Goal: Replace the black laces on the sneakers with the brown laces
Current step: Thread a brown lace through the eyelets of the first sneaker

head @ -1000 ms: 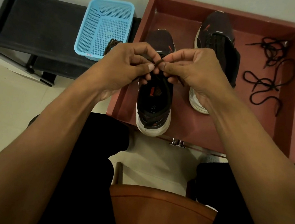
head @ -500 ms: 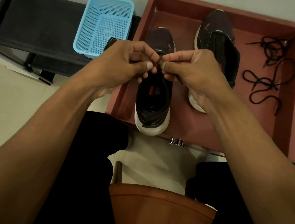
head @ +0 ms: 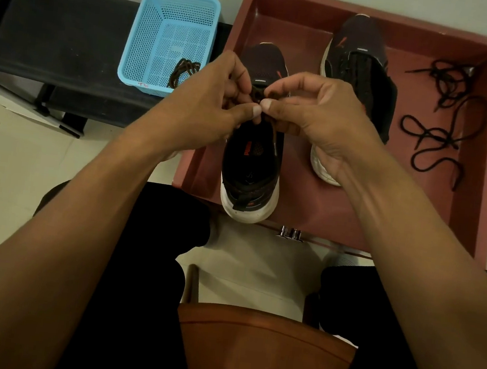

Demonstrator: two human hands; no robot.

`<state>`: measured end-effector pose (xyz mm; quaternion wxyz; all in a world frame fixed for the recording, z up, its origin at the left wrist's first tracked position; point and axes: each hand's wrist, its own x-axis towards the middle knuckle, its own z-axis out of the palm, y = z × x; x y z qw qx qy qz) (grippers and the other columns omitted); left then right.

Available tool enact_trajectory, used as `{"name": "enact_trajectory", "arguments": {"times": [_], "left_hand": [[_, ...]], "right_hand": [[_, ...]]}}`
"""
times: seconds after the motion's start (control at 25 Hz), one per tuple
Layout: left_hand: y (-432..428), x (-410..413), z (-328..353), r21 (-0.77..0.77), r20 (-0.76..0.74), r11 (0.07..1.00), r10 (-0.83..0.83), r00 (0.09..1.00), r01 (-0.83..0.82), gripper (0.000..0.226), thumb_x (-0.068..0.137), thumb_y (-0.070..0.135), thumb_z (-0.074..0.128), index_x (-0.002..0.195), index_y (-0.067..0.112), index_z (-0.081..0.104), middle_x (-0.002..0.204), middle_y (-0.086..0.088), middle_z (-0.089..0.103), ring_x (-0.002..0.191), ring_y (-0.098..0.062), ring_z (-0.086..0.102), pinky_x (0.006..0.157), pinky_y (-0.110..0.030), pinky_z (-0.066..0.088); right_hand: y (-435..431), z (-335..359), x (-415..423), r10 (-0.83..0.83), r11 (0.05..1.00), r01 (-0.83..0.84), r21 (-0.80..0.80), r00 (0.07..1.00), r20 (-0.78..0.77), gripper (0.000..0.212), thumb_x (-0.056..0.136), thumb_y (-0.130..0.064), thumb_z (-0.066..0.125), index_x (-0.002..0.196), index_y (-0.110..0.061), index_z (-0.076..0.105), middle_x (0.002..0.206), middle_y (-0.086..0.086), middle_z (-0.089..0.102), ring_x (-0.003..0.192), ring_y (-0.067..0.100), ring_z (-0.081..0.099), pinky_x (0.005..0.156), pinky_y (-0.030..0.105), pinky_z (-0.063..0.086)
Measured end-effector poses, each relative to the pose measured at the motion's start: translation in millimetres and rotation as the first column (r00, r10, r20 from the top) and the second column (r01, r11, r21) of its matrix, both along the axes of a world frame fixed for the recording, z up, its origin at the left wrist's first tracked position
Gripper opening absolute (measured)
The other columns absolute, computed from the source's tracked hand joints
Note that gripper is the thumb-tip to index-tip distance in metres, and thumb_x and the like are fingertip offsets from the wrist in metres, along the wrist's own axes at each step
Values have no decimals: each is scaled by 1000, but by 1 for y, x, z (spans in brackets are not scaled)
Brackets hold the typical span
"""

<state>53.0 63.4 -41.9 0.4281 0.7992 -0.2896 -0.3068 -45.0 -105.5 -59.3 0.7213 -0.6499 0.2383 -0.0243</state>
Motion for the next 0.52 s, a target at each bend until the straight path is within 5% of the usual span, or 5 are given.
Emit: {"name": "enact_trajectory", "arguments": {"times": [0.16,0.52], "left_hand": [[3,5,-2,0,-110,1000,-16,994,16,17,105,7,57,112,15,43,84,-3,66,72,-21,49,60,-27,42],[3,2,6,-31,-89,998,46,995,-49,16,97,2,69,106,9,58,87,-12,75,69,-4,68,61,-17,50]], "right_hand": [[-4,1,0,-25,1000,25,-9,1000,2,21,86,0,82,100,-8,69,81,8,79,80,19,78,71,29,63],[-7,1,0,135,975,-115,-188,986,96,21,86,-7,85,105,-7,78,88,14,80,89,24,79,83,33,64]]}}
